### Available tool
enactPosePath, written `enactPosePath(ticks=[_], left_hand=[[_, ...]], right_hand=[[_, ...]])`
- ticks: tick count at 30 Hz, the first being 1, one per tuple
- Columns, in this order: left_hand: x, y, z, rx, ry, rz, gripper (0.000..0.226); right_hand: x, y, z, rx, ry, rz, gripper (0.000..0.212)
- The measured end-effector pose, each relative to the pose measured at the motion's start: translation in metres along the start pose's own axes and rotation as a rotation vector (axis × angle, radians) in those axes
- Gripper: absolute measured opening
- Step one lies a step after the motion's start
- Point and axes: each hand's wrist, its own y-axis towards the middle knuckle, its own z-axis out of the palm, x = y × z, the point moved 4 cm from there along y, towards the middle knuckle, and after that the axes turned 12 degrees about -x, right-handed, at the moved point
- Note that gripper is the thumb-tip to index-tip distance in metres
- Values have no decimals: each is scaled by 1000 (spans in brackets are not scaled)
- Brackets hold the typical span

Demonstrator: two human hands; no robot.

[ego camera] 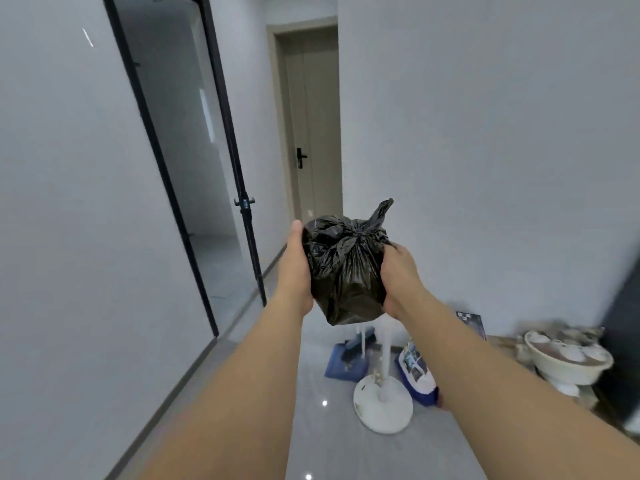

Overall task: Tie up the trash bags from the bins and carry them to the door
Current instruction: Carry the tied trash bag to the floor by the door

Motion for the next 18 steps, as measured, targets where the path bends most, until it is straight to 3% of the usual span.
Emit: enactPosePath(ticks=[3,7,18], left_hand=[[32,-11,63,94,8,-46,81],[87,-48,168,302,22,-160,71],[246,-234,448,839,118,-404,74]], right_hand=[[27,14,-73,-120,30,-52,38],[71,18,-194,-304,74,-138,40],[164,-46,-549,-846,130,-274,40]])
